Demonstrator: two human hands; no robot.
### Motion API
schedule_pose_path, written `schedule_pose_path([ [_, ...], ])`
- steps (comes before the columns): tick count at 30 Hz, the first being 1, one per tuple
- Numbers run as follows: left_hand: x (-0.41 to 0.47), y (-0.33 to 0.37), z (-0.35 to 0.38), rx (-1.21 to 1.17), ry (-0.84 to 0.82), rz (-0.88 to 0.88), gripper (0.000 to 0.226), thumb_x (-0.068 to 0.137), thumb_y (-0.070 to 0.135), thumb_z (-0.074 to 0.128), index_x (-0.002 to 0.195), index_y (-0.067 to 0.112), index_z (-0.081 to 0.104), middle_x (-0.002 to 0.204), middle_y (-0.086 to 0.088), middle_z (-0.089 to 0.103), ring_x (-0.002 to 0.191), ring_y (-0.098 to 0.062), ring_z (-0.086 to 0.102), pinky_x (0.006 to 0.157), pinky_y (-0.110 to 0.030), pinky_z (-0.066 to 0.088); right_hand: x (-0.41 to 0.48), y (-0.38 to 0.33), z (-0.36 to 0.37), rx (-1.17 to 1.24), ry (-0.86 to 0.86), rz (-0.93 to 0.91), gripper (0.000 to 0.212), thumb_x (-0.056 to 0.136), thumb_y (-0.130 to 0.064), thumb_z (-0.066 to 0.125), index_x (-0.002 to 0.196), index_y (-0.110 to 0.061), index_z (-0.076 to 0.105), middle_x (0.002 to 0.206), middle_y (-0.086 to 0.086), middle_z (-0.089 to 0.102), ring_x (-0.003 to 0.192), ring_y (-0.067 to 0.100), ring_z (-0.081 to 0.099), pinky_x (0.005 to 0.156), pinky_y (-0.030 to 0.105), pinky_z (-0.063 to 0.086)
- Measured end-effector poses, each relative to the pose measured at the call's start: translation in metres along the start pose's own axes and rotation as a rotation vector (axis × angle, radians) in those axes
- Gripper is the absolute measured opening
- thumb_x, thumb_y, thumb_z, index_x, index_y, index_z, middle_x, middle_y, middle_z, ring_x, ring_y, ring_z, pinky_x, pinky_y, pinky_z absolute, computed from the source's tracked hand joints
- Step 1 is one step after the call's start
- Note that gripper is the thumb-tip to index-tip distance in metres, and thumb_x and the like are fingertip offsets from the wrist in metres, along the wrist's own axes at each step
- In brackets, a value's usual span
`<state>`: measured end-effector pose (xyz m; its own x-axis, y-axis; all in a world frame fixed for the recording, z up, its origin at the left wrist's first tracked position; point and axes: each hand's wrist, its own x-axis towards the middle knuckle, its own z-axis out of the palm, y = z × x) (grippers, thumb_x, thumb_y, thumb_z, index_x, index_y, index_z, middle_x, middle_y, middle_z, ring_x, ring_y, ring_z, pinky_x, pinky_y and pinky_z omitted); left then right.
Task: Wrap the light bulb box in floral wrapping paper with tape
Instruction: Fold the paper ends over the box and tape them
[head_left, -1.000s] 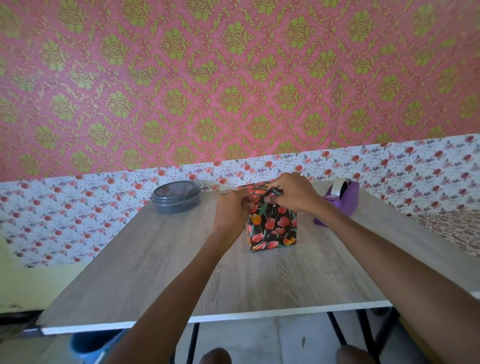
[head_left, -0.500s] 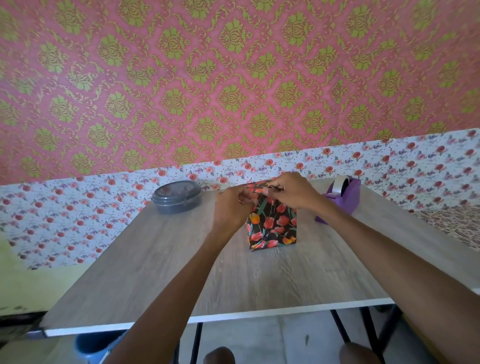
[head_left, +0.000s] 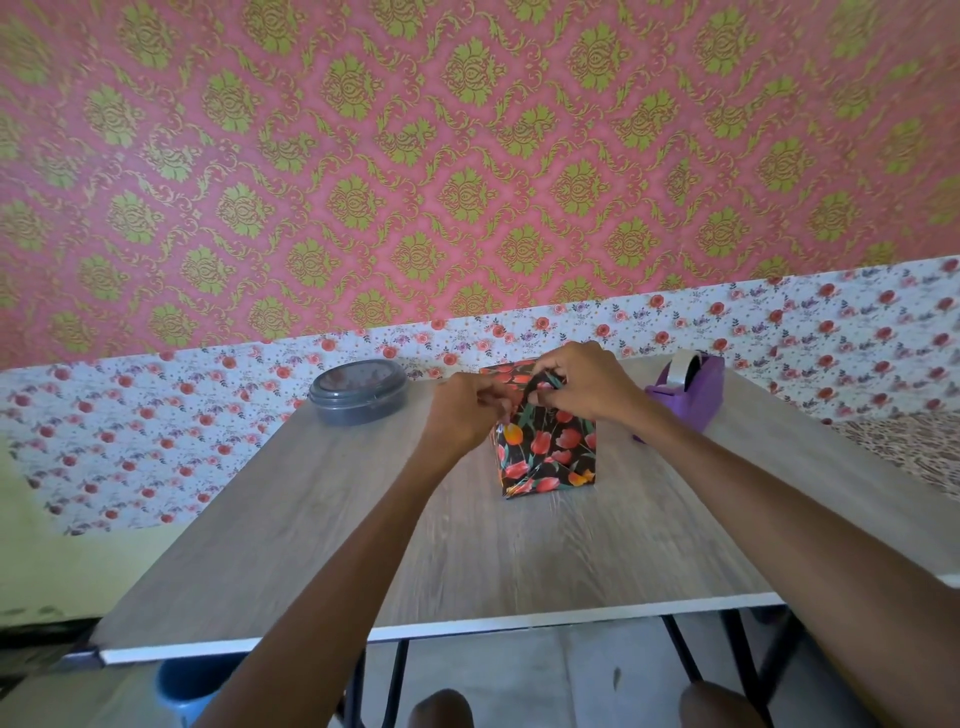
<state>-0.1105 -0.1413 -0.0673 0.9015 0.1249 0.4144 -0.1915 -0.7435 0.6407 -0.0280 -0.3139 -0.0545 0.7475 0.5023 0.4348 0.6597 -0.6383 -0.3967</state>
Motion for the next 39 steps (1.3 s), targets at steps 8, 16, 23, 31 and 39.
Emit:
schedule_pose_path([
  [8,-0.006,0.003,0.009,0.075,0.065,0.052,0.013,0.081,0.007,0.075,0.089,0.017,0.072,0.081,0.005,0.071,0.069,-0.005,0.063,0.067,-0.023,0.056,-0.001,-0.002,-0.001,0.023,0.054,0.009,0.025,0.080,-0.035,0.077,0.098,-0.018,0.076,0.096,0.010,0.075,0.087,0.026,0.071,0.076,0.036,0.056],
  [16,-0.008,0.010,0.015,0.184,0.239,0.116,0.024,0.079,-0.001,0.060,0.081,0.016,0.077,0.073,0.005,0.072,0.054,0.005,0.053,0.056,-0.014,0.044,-0.004,-0.001,0.004,-0.005,0.156,0.073,0.021,0.072,-0.035,0.082,0.071,-0.015,0.075,0.057,-0.001,0.064,0.053,0.017,0.058,0.053,0.024,0.040],
  [23,-0.007,0.008,0.011,-0.249,0.106,-0.129,0.016,0.069,-0.005,0.076,0.072,0.010,0.075,0.065,-0.005,0.073,0.057,-0.023,0.071,0.062,-0.037,0.062,0.000,-0.003,0.008,-0.025,0.160,0.098,0.024,0.072,-0.032,0.082,0.081,-0.010,0.077,0.079,0.009,0.075,0.073,0.026,0.071,0.068,0.035,0.059],
  [31,0.000,0.011,-0.004,-0.180,-0.052,-0.094,0.014,0.078,-0.005,0.073,0.087,0.005,0.077,0.079,-0.009,0.075,0.067,-0.013,0.072,0.061,-0.015,0.055,0.001,0.001,0.007,0.004,0.108,0.089,0.021,0.075,-0.035,0.082,0.077,-0.015,0.076,0.071,0.005,0.073,0.069,0.025,0.070,0.062,0.032,0.055],
  [39,0.005,0.013,0.002,0.023,0.022,0.010,0.020,0.077,-0.005,0.070,0.089,0.010,0.078,0.077,-0.001,0.074,0.056,0.006,0.060,0.057,-0.003,0.046,-0.005,0.001,-0.005,0.113,-0.001,0.044,0.043,0.083,-0.031,0.077,0.052,-0.023,0.049,0.047,0.005,0.049,0.045,0.013,0.034,0.053,0.026,0.027],
])
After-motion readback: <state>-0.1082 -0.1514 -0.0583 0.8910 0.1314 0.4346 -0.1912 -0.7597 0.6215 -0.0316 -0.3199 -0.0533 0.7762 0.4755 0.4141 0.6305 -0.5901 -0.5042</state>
